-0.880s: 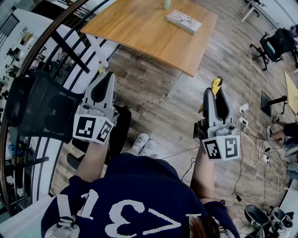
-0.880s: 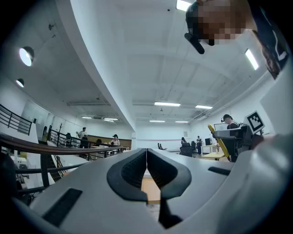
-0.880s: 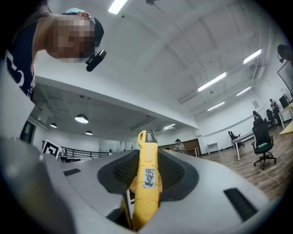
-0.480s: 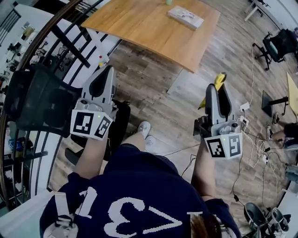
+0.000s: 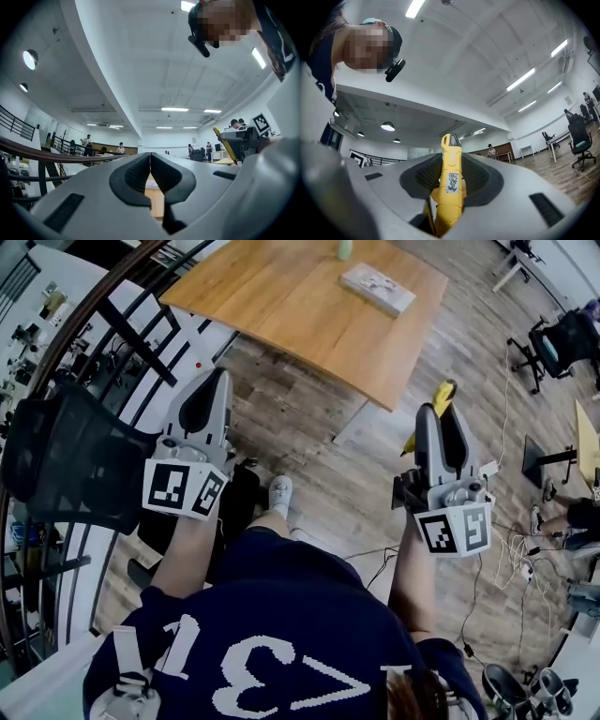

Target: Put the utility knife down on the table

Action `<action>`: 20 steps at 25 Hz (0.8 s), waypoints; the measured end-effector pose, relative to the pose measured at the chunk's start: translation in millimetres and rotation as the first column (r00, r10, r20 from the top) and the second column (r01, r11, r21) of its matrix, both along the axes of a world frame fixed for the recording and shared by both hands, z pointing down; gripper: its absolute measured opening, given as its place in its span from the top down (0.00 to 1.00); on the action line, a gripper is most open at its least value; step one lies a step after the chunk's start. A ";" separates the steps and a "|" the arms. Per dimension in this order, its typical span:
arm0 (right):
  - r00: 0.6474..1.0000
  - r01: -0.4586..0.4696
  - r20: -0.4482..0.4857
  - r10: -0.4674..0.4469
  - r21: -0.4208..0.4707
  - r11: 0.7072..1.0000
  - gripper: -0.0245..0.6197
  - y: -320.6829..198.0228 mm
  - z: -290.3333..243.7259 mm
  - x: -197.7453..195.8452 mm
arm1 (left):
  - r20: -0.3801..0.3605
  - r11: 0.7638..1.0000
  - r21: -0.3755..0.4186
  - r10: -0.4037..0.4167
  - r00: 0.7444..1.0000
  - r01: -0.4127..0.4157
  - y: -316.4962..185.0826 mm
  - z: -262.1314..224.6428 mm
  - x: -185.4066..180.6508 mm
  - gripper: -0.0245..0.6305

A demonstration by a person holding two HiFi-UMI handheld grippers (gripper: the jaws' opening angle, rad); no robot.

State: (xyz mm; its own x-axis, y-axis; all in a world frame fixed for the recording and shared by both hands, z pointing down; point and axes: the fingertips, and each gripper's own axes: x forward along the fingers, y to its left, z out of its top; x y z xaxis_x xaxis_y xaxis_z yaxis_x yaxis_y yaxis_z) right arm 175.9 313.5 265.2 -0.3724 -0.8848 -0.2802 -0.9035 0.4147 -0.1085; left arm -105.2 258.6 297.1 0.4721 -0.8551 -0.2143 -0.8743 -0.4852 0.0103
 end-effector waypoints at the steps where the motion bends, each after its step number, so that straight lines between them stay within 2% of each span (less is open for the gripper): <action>1: 1.000 -0.001 0.000 0.001 0.001 1.000 0.75 -14.0 -1.1 -0.7 | -0.002 1.000 0.000 -0.001 1.000 0.001 -13.6 0.7 -2.0 0.94; 7: 1.000 -0.007 0.017 0.007 -0.001 1.000 0.75 -120.2 -11.4 -13.9 | -0.011 1.000 -0.001 0.015 1.000 -0.015 -122.8 -6.6 -12.8 0.94; 11: 0.999 -0.030 0.028 0.030 -0.017 0.999 0.75 -179.8 -18.1 -24.9 | -0.011 0.999 -0.007 0.053 0.999 -0.053 -190.2 -14.6 -19.6 0.94; 17: 0.997 -0.062 0.036 0.065 -0.089 0.994 0.75 -236.8 -1.0 -19.4 | 0.023 0.994 -0.060 0.090 0.996 -0.088 -256.3 4.1 -10.4 0.94; 20: 0.996 -0.075 0.043 0.080 -0.115 0.991 0.75 -265.7 1.4 -14.2 | 0.007 0.991 -0.087 0.099 0.995 -0.098 -283.9 9.3 -9.7 0.94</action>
State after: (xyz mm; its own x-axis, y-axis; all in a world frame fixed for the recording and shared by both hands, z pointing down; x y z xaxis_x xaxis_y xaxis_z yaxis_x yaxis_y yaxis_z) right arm 161.7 47.7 266.6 -0.2902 -0.9373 -0.1927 -0.9252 0.3263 -0.1939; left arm -115.0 -25.3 306.4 0.5568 -0.8195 -0.1356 -0.8226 -0.5667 0.0465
